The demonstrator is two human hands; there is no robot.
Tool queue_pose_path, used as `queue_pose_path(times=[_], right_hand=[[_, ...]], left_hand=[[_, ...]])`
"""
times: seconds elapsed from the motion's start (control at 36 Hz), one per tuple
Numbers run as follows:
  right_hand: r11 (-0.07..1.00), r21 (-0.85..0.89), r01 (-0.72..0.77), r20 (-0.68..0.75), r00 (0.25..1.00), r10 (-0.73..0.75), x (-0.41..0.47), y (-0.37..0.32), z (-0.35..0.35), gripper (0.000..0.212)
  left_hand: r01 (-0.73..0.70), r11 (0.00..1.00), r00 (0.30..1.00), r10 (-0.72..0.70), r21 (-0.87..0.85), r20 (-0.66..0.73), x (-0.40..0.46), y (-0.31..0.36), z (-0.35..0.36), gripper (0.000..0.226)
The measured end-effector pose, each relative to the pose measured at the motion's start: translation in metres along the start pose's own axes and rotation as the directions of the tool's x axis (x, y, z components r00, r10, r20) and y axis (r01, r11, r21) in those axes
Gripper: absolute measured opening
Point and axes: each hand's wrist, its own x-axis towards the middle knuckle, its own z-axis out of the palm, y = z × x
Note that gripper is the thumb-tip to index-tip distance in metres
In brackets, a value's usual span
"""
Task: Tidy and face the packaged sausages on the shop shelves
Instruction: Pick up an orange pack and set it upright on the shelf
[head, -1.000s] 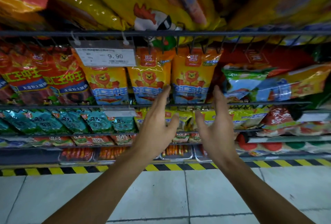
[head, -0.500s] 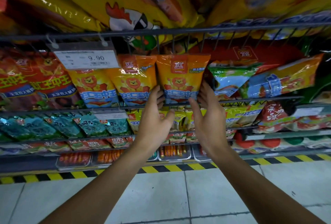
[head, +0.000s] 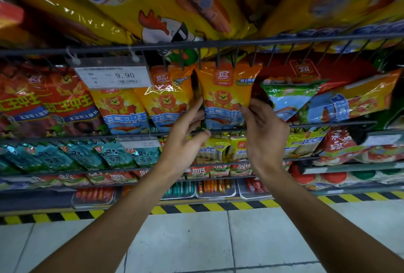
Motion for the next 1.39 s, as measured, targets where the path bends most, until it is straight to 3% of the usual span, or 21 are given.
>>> queue_pose_path(times=[0.14,0.25,0.33,0.42,0.53,0.61,0.69,0.78,0.94,1.06,1.17,1.28,1.39], right_hand=[[0.999,-0.02,0.027,0.046,0.999,-0.027,0.01,-0.007,-0.001,0.029],[0.985,-0.142,0.096,0.176,0.982,-0.07,0.015,-0.002,0.0,0.033],[0.979,-0.181,0.098,0.188,0.98,-0.063,0.008,0.009,0.002,0.037],[0.99,-0.132,0.055,0.225,0.974,-0.024,-0.005,0.012,0.0,0.044],[0.97,-0.139,0.199,0.201,0.965,-0.169,-0.035,0.0,-0.005,0.059],[0.902,-0.178,0.394,0.29,0.897,-0.335,-0.043,0.005,-0.004,0.066],[0.871,-0.239,0.43,0.407,0.858,-0.312,-0.041,0.012,0.003,0.068],[0.861,-0.231,0.454,0.46,0.83,-0.314,-0.038,0.014,0.004,0.065],[0.932,-0.127,0.341,0.455,0.855,-0.25,-0.033,0.019,-0.023,0.057],[0.972,-0.034,0.233,0.323,0.923,-0.21,-0.03,0.023,-0.051,0.046],[0.99,0.06,0.129,0.197,0.971,-0.138,-0.028,0.028,-0.077,0.039],[0.992,0.121,-0.018,0.106,0.994,0.005,-0.014,0.037,-0.094,0.046],[0.995,0.088,-0.046,0.143,0.989,0.033,0.011,0.036,-0.102,0.063]], left_hand=[[-0.075,0.997,0.996,0.075,-0.001,-0.046,0.001,0.001,0.002,0.068],[-0.029,0.984,1.0,0.027,0.175,0.014,0.001,-0.009,0.003,0.075],[-0.041,0.962,0.998,0.024,0.272,0.064,-0.001,-0.016,0.002,0.08],[-0.11,0.945,0.994,0.108,0.308,0.024,-0.003,-0.015,-0.001,0.072],[-0.339,0.804,0.929,0.367,0.489,0.041,-0.012,-0.01,-0.001,0.063],[-0.473,0.627,0.862,0.474,0.62,0.178,-0.01,-0.009,0.004,0.066],[-0.514,0.491,0.841,0.45,0.704,0.3,-0.003,-0.016,0.012,0.073],[-0.487,0.457,0.86,0.398,0.744,0.318,0.0,-0.021,0.014,0.078],[-0.464,0.55,0.875,0.407,0.695,0.263,-0.005,-0.023,0.02,0.075],[-0.443,0.653,0.891,0.396,0.614,0.222,-0.003,-0.013,0.029,0.067],[-0.345,0.817,0.937,0.277,0.462,0.211,-0.004,-0.002,0.053,0.071],[-0.237,0.906,0.969,0.194,0.352,0.154,-0.001,0.007,0.081,0.076],[-0.181,0.932,0.98,0.144,0.314,0.138,0.004,0.012,0.099,0.079]])
